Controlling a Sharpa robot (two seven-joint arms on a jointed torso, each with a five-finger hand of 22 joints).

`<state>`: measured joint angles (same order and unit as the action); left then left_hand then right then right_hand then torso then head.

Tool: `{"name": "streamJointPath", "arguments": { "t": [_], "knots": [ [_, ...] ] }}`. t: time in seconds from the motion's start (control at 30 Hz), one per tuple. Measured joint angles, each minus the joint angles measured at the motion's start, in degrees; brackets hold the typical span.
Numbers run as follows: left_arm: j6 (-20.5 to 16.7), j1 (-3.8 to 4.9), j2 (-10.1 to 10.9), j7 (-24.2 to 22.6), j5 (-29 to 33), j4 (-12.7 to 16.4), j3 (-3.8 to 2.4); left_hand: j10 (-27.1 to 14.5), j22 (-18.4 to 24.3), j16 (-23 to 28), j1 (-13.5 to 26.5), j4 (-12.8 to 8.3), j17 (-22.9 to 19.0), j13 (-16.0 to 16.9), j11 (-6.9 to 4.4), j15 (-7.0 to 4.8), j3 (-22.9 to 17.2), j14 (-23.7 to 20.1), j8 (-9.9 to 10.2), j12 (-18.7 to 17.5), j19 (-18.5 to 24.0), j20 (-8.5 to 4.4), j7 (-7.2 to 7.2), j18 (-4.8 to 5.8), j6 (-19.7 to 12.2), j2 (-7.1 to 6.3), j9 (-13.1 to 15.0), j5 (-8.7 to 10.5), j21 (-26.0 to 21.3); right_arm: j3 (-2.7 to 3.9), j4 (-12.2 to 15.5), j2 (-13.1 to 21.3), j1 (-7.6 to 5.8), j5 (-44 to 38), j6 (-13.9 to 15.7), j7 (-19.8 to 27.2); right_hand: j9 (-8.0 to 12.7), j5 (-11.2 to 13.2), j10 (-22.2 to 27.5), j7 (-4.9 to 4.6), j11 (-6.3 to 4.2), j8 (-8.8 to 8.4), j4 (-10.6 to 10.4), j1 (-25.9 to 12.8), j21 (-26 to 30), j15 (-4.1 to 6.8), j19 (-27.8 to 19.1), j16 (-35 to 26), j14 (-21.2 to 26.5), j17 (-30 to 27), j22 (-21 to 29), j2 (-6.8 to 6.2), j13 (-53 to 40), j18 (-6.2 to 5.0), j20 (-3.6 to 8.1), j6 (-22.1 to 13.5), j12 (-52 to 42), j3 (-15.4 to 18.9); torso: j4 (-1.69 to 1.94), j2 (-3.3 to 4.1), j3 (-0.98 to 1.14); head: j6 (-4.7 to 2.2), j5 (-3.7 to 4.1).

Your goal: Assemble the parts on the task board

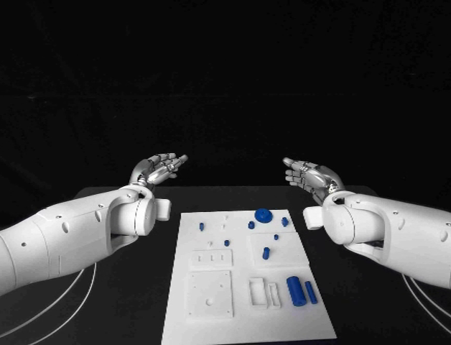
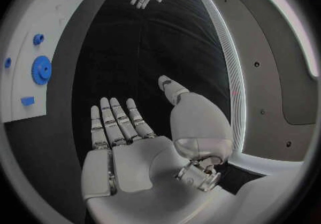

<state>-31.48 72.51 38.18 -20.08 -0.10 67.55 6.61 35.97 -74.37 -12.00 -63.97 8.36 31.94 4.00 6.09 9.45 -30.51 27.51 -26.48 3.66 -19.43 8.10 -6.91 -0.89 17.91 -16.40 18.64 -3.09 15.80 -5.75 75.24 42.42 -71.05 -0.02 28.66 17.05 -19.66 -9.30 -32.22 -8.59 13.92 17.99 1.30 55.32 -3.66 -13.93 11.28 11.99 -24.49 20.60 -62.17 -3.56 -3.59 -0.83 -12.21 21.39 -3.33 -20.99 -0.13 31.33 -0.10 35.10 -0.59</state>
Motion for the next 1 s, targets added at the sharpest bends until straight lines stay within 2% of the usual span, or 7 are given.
{"name": "streamJointPath", "arguments": {
  "t": [0.17, 0.33, 0.43, 0.63, 0.7, 0.87, 1.0],
  "knots": [
    [4.7, 1.89, -1.2, 3.1, -0.2, -3.7, 1.07, 0.7, -0.6, -0.2, -1.2, 0.2, 0.6, 0.1, 0.15, 0.17, -0.5, 0.4, -0.5, 0.2, -0.4, 0.19, -0.13, 0.0, 0.3, -0.32, 0.5, 0.0, 0.4, -1.59, -4.4, -0.7, -3.14, -0.4, -8.2, -5.8, -0.7, 0.9, -1.5, -0.01, 0.49, 0.6, 1.9, 2.8, 0.0, -0.4, 0.8, 0.6, -1.0, 0.8, -2.3, -0.06, -0.1, 0.0, -0.36, 0.6, -0.2, 0.0, -0.01, 0.0, -0.01, 0.01, -0.01],
    [7.0, 2.21, -1.3, 4.6, -0.4, -4.4, 1.2, 1.1, -0.6, -0.7, -1.5, 0.2, 1.0, 0.2, 0.57, 0.4, -0.5, 1.0, -1.0, 0.2, -0.6, -0.03, -0.65, 0.0, 0.8, -0.02, 0.9, 0.0, 0.8, -2.24, -6.3, -1.0, -4.5, -0.8, -13.6, -9.6, -0.9, 1.1, -3.2, -0.08, 0.69, 1.0, 3.6, 4.6, -0.3, -0.54, 1.6, 1.4, -1.9, 1.2, -4.2, -0.06, -0.3, 0.0, -0.35, 1.3, -0.4, -0.1, -0.01, 0.0, 0.0, 0.01, -0.01],
    [7.8, 2.2, -1.3, 5.2, -0.5, -4.4, 1.22, 2.7, -0.6, -2.1, -2.2, 0.6, 1.5, 0.4, 1.17, 0.48, -0.4, 3.2, -1.6, 0.9, -2.3, -0.76, -1.43, 0.0, 1.6, 0.67, 1.3, -0.22, 2.0, -2.42, -7.0, -1.1, -4.84, -1.2, -15.7, -11.1, -1.1, 1.1, -4.5, -0.24, 0.74, 1.46, 4.7, 5.5, -0.6, -0.51, 3.1, 2.0, -3.0, 1.4, -6.9, -0.22, -0.4, -0.91, -0.34, 2.0, -0.6, -0.4, -0.01, -0.01, -0.01, 0.01, -0.01],
    [9.4, 2.16, -1.0, 5.7, -1.2, -4.5, 1.28, 9.4, -0.6, -4.9, -4.2, -1.3, 2.0, 1.4, 2.79, 0.44, 1.8, 9.2, -3.4, 3.6, -7.3, -2.83, -1.89, 0.0, 7.3, 3.15, 2.2, -0.51, 3.7, -2.47, -10.9, -2.0, -4.9, -13.2, -16.0, -11.3, -1.3, 1.1, -9.1, -0.4, 0.76, 2.97, 7.8, 6.7, -1.2, -0.54, 7.8, 4.0, -7.1, 1.8, -10.9, -0.52, -0.7, -2.24, -0.07, 5.7, -1.8, -2.2, 0.01, -0.01, -0.09, 0.49, 0.0],
    [9.6, 2.16, -0.4, 5.7, -1.5, -3.7, 1.28, 12.5, -0.6, -6.0, -5.0, -2.7, 2.0, 1.7, 3.17, 0.29, 3.3, 12.2, -3.7, 4.6, -9.8, -3.66, -2.12, 0.0, 10.3, 4.58, 2.3, -1.12, 4.4, -2.47, -11.2, -2.4, -4.9, -17.5, -15.8, -11.2, -1.5, 1.1, -11.2, -0.52, 0.45, 3.59, 8.9, 7.0, -1.8, -0.37, 9.9, 4.9, -9.3, 2.0, -11.5, -0.53, -0.8, -3.57, 0.05, 7.5, -2.3, -3.2, 0.04, -0.01, -0.1, 0.53, 0.0],
    [9.8, 2.17, 1.6, 5.6, -2.3, -1.1, 1.28, 19.9, -0.6, -9.2, -7.3, -7.6, 2.7, 2.6, 2.97, -0.97, 4.6, 20.6, -4.3, 7.0, -16.0, -5.11, -2.88, -1.44, 17.0, 6.95, 2.1, -2.63, 6.4, -2.45, -11.7, -3.4, -4.9, -28.0, -15.2, -10.9, -1.6, 1.7, -16.5, -1.08, -0.91, 4.97, 11.3, 7.8, -3.1, 1.19, 15.7, 7.5, -15.4, 2.9, -12.0, -0.82, -1.1, -5.54, 0.28, 12.2, -3.6, -6.2, 0.08, 0.09, -0.13, 0.52, -0.2],
    [9.8, 2.21, 3.8, 5.3, -3.1, 2.2, 1.28, 23.5, -0.6, -10.0, -7.4, -12.1, 3.1, 2.8, 2.49, -2.01, 4.9, 24.5, -3.1, 7.0, -19.2, -6.19, -3.51, -2.22, 20.7, 8.2, 1.5, -3.7, 7.3, -2.43, -11.6, -3.4, -4.91, -37.0, -14.8, -10.5, -1.6, 2.6, -20.4, -1.6, -2.03, 5.46, 12.7, 8.1, -4.4, 3.1, 20.8, 9.5, -20.6, 3.9, -11.8, -1.12, -1.2, -8.2, 0.34, 15.7, -4.2, -9.3, 0.1, 0.42, -0.15, 0.16, -0.19]
  ]
}}
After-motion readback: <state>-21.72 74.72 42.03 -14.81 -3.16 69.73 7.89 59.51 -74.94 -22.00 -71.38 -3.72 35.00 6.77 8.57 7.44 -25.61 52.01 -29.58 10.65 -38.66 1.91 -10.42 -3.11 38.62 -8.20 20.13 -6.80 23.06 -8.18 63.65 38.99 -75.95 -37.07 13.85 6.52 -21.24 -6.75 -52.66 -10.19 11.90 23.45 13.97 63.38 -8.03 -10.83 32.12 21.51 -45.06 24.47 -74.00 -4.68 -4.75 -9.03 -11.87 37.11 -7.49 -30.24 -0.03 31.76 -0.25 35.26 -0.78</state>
